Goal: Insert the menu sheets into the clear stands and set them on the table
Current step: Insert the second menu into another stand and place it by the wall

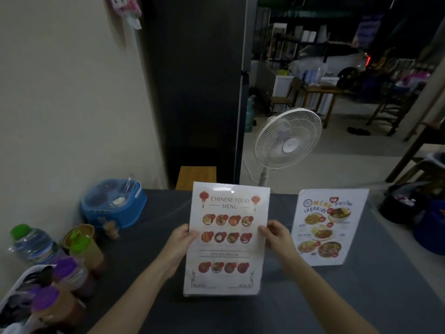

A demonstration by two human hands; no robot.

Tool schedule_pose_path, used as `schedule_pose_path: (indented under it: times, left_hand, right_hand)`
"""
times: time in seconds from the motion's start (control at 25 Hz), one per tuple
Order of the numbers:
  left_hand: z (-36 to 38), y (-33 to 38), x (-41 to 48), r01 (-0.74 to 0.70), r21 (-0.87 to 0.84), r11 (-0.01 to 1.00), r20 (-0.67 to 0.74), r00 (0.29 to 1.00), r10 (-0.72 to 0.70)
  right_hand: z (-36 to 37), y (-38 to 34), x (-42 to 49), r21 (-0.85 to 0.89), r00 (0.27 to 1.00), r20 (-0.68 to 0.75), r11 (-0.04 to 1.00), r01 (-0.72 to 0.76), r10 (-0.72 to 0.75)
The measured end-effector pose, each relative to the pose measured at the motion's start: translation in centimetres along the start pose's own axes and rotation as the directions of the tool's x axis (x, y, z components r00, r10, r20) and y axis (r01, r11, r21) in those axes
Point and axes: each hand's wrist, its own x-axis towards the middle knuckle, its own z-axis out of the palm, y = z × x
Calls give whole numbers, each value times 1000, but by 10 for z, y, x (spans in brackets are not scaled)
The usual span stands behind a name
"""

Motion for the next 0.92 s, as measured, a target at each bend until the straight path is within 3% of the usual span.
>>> schedule_pose_path:
  times: [0.24,0.8,0.92]
  left_hand:
    - [22,-6,22,-97,17,995,-141,985,98]
    - [26,-30,56,-100,55,994,-96,990,104]
    - [23,-33,55,-91,58,994,-69,993,95]
  right_hand:
    - [-6,-4,25,-55,996,-59,997,56,-60]
    - [-20,24,37,53,998,-48,998,33,-30]
    - [-15,12,33,124,992,-106,989,82,-69]
